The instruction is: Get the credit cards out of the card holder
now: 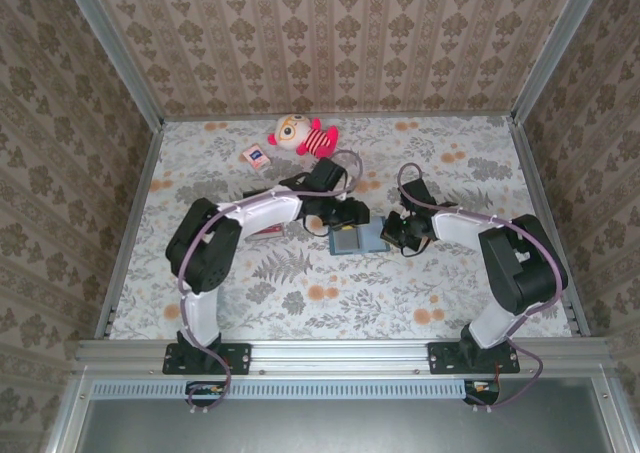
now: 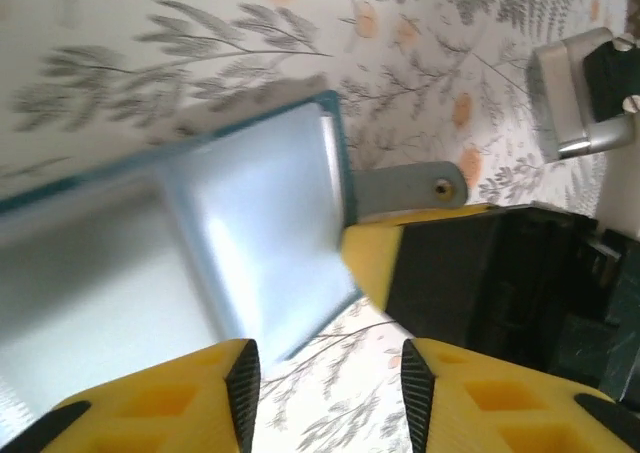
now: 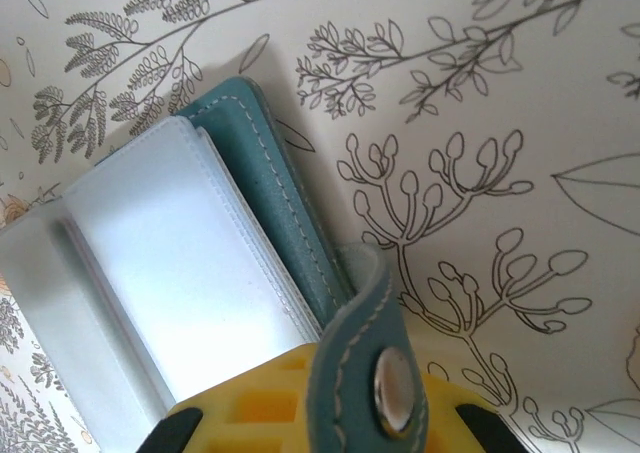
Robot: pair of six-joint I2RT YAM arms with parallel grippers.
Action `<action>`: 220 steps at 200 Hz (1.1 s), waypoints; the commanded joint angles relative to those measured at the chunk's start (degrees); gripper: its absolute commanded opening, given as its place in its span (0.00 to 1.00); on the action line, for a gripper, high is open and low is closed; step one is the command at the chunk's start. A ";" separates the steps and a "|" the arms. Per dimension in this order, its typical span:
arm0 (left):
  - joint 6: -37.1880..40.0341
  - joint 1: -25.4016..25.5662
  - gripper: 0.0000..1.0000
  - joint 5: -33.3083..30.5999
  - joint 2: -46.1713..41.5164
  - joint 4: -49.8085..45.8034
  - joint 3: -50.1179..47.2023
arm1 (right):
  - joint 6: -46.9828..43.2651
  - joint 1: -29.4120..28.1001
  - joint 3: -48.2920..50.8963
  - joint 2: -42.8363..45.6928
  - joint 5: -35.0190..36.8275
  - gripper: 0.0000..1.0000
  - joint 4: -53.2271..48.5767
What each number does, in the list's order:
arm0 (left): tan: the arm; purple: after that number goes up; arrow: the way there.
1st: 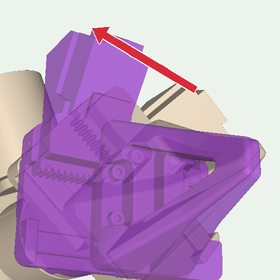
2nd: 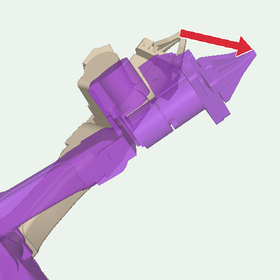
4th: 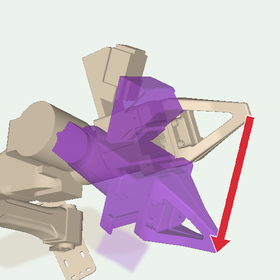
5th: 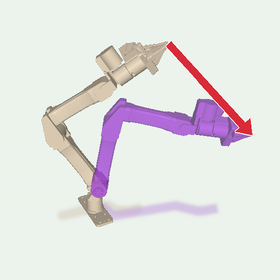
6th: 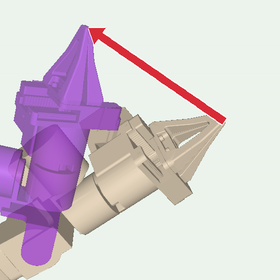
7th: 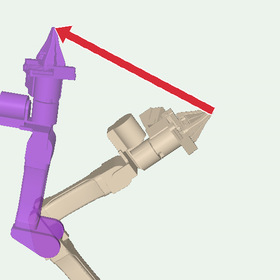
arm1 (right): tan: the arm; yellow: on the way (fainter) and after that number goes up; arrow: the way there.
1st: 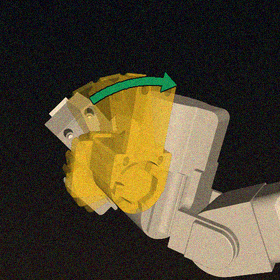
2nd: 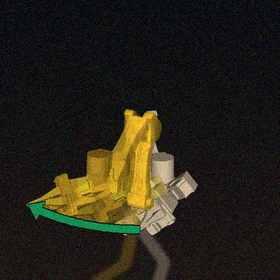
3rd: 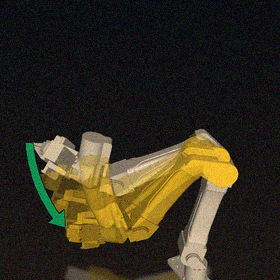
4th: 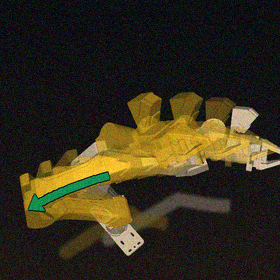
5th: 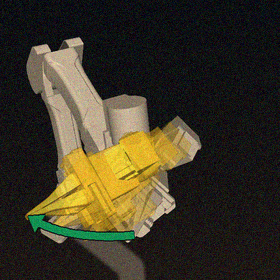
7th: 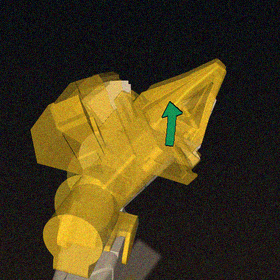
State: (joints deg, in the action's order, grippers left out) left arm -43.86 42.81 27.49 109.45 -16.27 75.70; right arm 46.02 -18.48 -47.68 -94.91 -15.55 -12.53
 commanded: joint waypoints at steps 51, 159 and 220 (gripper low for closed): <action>-2.98 -2.74 0.60 -4.33 -2.85 -2.30 -7.40 | -1.27 -0.42 -1.36 -1.83 -0.40 0.08 -1.61; -2.63 -2.76 0.43 -1.34 0.56 -0.14 -6.67 | -1.36 -0.62 -1.10 -2.47 -0.31 0.08 -1.70; -2.20 -2.81 0.35 -0.33 1.91 0.32 -6.06 | -1.43 -0.61 -0.79 -2.70 -0.20 0.07 -1.69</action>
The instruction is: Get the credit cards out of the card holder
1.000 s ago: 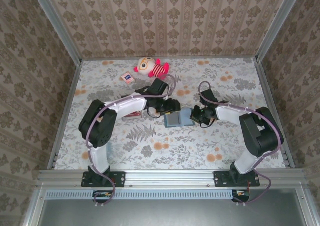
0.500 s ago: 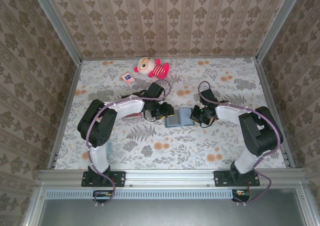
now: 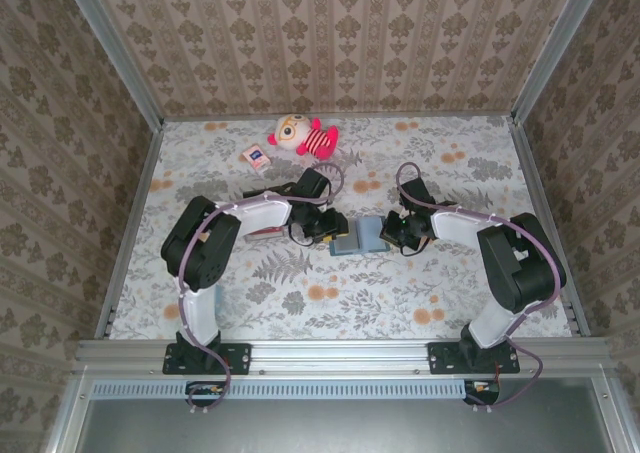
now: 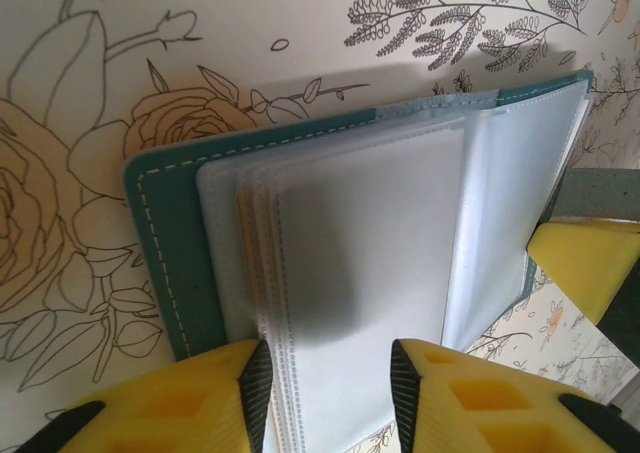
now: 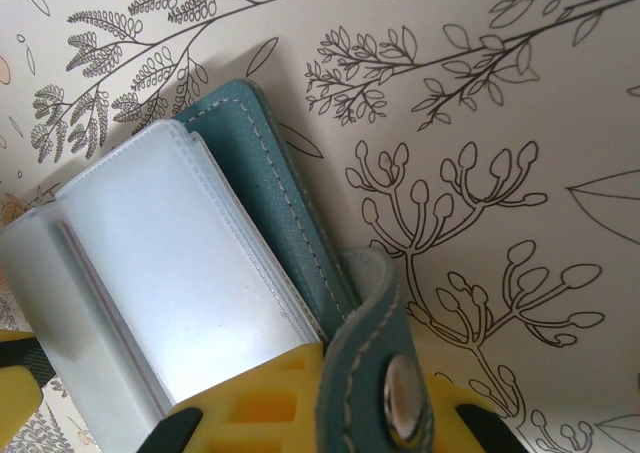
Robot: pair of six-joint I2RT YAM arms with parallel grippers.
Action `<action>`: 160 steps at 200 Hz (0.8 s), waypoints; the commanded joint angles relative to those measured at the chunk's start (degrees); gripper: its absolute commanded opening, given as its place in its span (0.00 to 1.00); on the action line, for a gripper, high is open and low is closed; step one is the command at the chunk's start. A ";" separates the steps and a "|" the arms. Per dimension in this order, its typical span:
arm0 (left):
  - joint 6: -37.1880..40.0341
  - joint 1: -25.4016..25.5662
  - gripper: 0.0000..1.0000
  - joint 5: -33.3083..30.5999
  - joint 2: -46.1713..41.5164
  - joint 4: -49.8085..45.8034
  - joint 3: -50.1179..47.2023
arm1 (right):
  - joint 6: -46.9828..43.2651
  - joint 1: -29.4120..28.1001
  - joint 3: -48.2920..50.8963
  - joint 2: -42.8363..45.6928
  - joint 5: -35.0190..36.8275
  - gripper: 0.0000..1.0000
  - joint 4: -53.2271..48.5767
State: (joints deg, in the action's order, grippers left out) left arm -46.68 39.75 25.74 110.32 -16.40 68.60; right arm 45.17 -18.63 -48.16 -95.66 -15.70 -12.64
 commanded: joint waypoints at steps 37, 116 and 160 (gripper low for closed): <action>0.93 0.29 0.31 1.18 0.69 0.21 0.94 | -0.61 -0.44 -0.27 -1.92 -0.12 0.07 -1.59; 2.35 0.19 0.30 -1.66 -2.12 -1.87 0.53 | -0.69 -0.51 -0.18 -1.95 -0.03 0.07 -1.55; 2.05 -0.07 0.26 -3.74 -2.55 -2.23 0.00 | -0.83 -0.47 -0.27 -1.98 0.06 0.07 -1.68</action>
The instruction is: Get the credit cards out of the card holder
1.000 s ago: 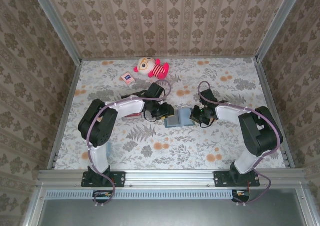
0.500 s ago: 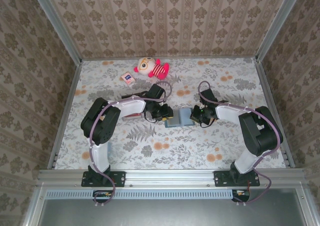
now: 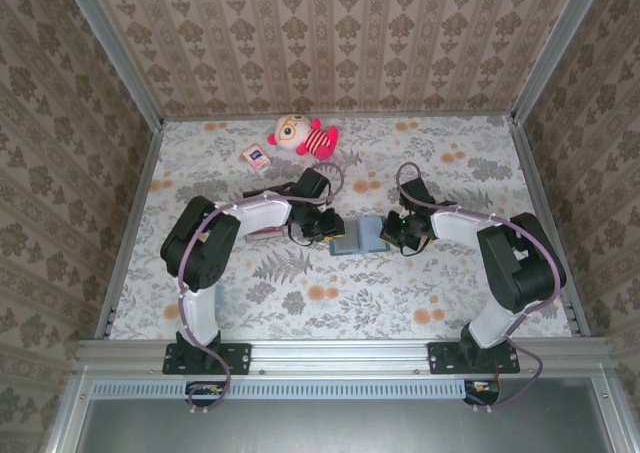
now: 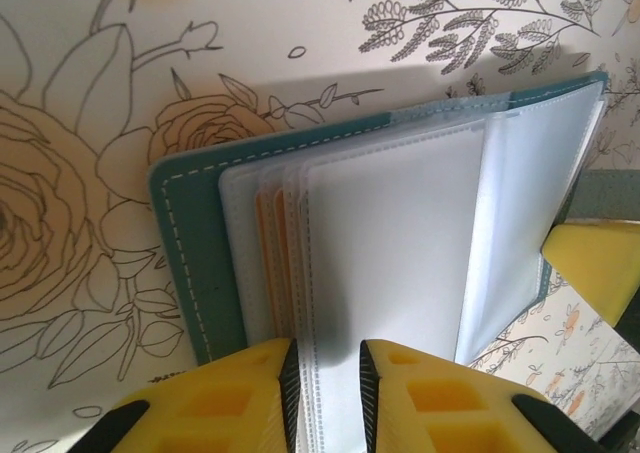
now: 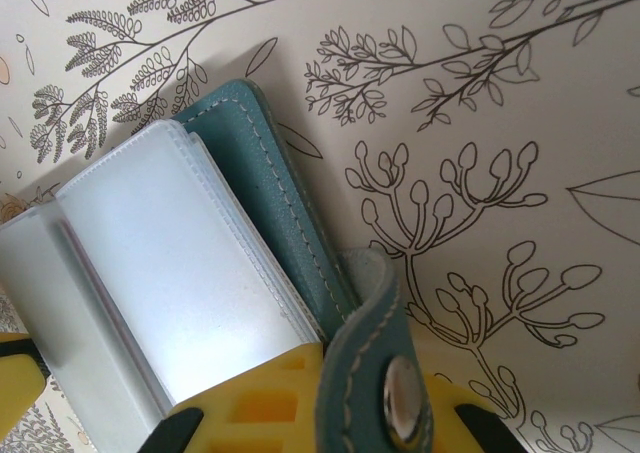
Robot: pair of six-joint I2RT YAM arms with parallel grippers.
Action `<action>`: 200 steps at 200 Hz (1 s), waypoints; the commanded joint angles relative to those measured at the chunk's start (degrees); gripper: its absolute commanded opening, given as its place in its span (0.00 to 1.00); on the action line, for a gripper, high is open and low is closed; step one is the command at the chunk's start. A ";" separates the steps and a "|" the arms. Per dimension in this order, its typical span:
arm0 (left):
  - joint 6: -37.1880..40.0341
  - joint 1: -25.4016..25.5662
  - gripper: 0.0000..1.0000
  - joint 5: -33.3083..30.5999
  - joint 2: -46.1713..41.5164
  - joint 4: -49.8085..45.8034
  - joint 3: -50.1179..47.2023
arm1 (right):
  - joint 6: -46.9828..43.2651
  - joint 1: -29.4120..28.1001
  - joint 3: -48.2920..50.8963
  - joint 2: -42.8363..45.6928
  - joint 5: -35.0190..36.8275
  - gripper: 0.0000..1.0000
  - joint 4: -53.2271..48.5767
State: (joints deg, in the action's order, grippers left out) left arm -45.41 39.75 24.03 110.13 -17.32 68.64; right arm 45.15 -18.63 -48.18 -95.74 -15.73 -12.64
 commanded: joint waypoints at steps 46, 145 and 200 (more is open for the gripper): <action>0.50 -0.20 0.33 -2.65 -3.33 -0.59 -0.52 | -0.77 -0.55 -0.04 -1.87 0.08 0.07 -1.68; 0.41 -0.25 0.30 0.56 -0.23 0.45 0.26 | -0.77 -0.53 -0.06 -2.00 0.08 0.07 -1.64; -0.56 -0.24 0.33 1.88 1.72 1.13 0.44 | -0.79 -0.83 -0.24 -2.52 -0.09 0.07 -1.59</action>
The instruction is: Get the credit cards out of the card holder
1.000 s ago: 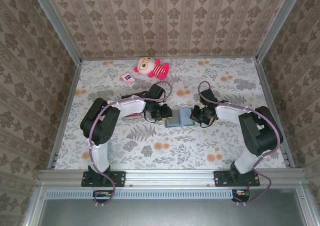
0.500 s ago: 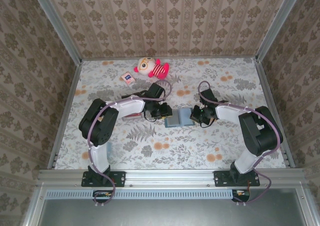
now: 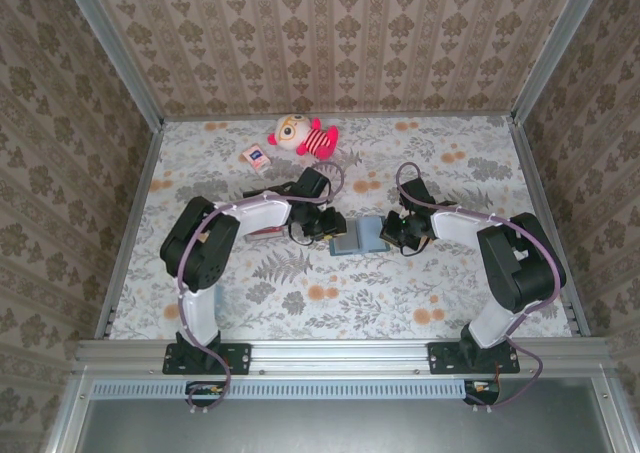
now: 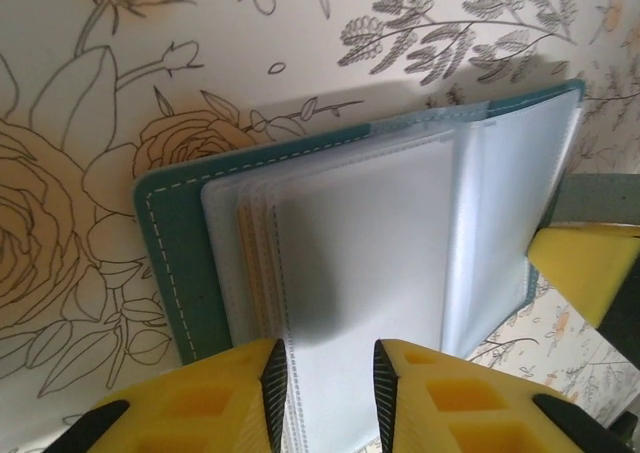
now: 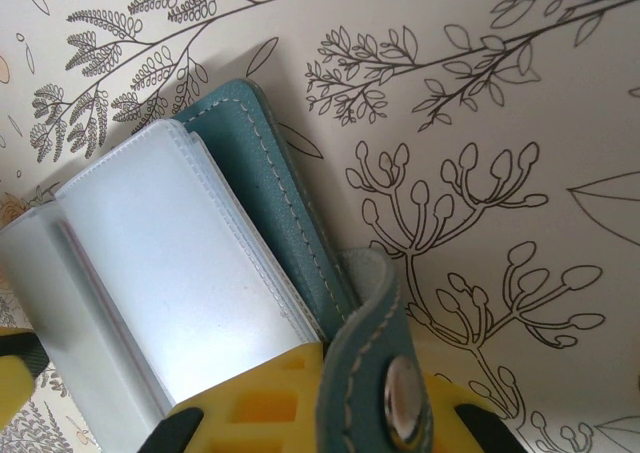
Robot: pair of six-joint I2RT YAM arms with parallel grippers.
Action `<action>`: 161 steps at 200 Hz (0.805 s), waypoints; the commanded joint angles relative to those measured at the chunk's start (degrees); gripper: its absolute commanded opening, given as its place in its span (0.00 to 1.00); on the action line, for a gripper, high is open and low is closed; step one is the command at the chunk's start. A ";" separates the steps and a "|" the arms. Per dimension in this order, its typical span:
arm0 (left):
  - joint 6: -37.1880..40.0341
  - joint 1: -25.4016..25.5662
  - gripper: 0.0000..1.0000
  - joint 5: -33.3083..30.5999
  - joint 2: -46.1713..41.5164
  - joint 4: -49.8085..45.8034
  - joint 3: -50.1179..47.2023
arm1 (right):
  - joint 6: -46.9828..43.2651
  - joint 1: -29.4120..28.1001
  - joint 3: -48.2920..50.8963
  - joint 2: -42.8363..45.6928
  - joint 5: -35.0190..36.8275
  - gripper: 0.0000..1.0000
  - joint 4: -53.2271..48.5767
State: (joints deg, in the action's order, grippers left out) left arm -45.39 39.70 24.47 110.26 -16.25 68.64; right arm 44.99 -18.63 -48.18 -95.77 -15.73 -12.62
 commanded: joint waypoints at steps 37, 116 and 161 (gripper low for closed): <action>-1.20 -0.25 0.31 3.64 2.07 1.52 0.19 | -0.69 -0.79 -0.29 -2.50 -0.09 0.07 -1.66; -2.25 -0.59 0.32 9.69 2.35 6.55 0.19 | -0.78 -0.93 -0.50 -2.58 -0.18 0.07 -1.70; -1.71 -0.36 0.32 10.51 1.48 7.43 0.48 | -0.79 -0.88 -0.42 -2.50 -0.18 0.07 -1.68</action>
State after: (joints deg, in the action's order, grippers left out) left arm -46.92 38.89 31.33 111.72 -11.88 68.64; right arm 44.99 -18.70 -48.51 -96.01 -15.73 -12.99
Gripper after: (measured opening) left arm 0.318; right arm 0.072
